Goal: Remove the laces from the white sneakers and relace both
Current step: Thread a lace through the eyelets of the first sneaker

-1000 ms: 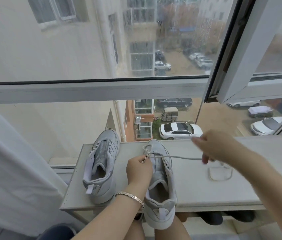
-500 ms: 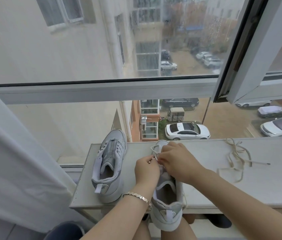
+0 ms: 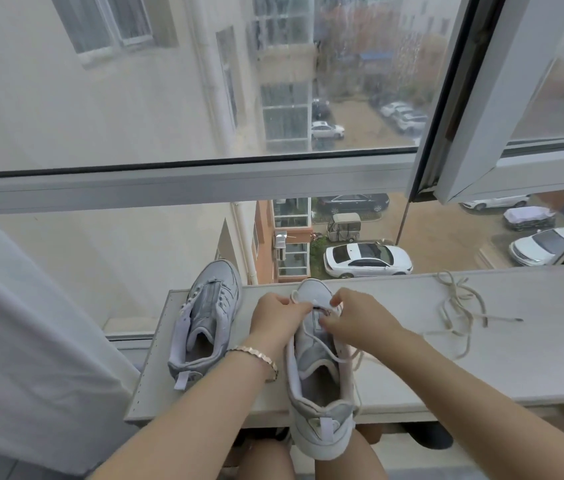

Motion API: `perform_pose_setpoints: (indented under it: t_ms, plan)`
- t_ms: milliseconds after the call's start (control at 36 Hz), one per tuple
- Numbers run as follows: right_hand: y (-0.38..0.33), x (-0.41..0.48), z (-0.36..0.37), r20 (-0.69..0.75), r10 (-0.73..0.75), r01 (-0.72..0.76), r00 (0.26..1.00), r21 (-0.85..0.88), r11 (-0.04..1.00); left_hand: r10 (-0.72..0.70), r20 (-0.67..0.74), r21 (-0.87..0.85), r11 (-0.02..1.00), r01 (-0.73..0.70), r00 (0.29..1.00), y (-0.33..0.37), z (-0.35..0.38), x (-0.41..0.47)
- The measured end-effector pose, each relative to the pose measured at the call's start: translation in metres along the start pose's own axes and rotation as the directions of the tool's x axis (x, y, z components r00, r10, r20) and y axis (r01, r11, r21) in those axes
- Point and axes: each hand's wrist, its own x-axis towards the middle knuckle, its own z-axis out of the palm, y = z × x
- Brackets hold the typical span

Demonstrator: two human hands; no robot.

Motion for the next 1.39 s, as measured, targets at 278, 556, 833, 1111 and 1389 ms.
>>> perform_pose_setpoints:
  t_ms: [278, 556, 833, 1111, 1389]
  plan:
    - [0.001, 0.008, 0.019, -0.040, 0.072, -0.068, 0.997, 0.079, 0.995, 0.079, 0.061, 0.075, 0.994, -0.084, 0.995, 0.000, -0.007, 0.013]
    - [-0.005, 0.015, 0.020, -0.097, -0.051, 0.045, 0.994, -0.062, 0.997, 0.376, 0.264, 0.646, 0.615, -0.452, 0.888, 0.011, -0.019, -0.020]
    - [-0.007, 0.029, 0.018, -0.098, -0.027, 0.022, 0.995, -0.053, 0.998, 0.281, 0.586, 0.761, 0.132, -0.635, 0.760, 0.016, -0.036, -0.024]
    - [-0.005, 0.030, 0.024, -0.108, -0.034, 0.030, 0.994, -0.037, 0.999, 0.482, 0.503, 0.510, 0.505, -0.697, 0.717, 0.018, -0.050, -0.020]
    - [-0.005, 0.031, 0.026, -0.092, -0.031, 0.028, 0.995, -0.024, 0.999, 0.469, 0.161, -0.207, 0.876, -0.435, 0.868, -0.002, -0.094, -0.039]
